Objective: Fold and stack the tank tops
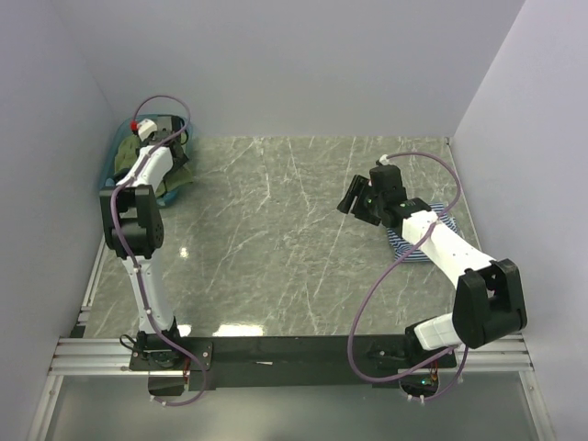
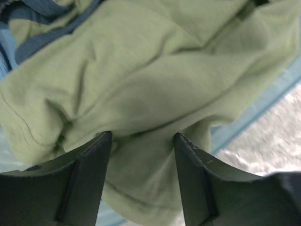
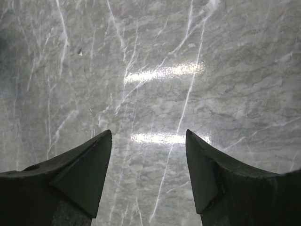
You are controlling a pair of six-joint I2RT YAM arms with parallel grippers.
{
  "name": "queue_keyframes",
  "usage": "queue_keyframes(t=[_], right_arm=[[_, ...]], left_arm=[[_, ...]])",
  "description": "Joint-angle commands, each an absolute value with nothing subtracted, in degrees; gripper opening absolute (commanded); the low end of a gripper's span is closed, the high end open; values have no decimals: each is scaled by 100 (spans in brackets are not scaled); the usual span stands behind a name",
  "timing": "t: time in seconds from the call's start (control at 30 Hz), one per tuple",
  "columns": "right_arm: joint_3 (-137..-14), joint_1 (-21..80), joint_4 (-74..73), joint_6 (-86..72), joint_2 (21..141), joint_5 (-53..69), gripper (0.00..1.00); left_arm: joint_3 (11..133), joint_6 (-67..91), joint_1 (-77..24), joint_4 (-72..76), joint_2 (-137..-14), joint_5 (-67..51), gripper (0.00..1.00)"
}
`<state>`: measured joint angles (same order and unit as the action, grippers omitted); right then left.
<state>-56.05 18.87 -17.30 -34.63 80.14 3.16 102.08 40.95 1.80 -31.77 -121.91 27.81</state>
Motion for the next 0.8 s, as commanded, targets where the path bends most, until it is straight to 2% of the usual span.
queue_keyframes(t=[0.0,0.1,0.17,0.3,0.33,0.4,0.63,0.73,0.77], right_arm=[[-5731,1916,-1450,-3384,8121,430,70],[-5722,1907,-1406,-3392,8174,474,70],[-5730,1916,-1398,-3392,8209,466,70],[-5774,1907,-1398,-3384,8218,510,68],[-5774,1916,-1397,-3384,8218,545,68],[-5836,1925,-1389,-3384,8218,571,67],[-6178,2048,-1476,-3270,8288,563,66],[-6354,2118,-1608,-3234,8411,545,67],[-6363,2118,-1617,-3243,8455,554,66]], left_arm=[[10486,3964,290,-3182,-12331,3172,61],[10468,3947,378,-3068,-12436,3208,55],[10538,3938,448,-3050,-12515,3164,46],[11037,3894,536,-3216,-12726,3033,20],[11117,3867,545,-3225,-12700,3015,9],[11363,3754,554,-3234,-12508,2962,1],[12269,3332,554,-3243,-11532,2541,1],[12436,3147,545,-3173,-11207,2321,19],[12384,3103,545,-3095,-11145,2268,21]])
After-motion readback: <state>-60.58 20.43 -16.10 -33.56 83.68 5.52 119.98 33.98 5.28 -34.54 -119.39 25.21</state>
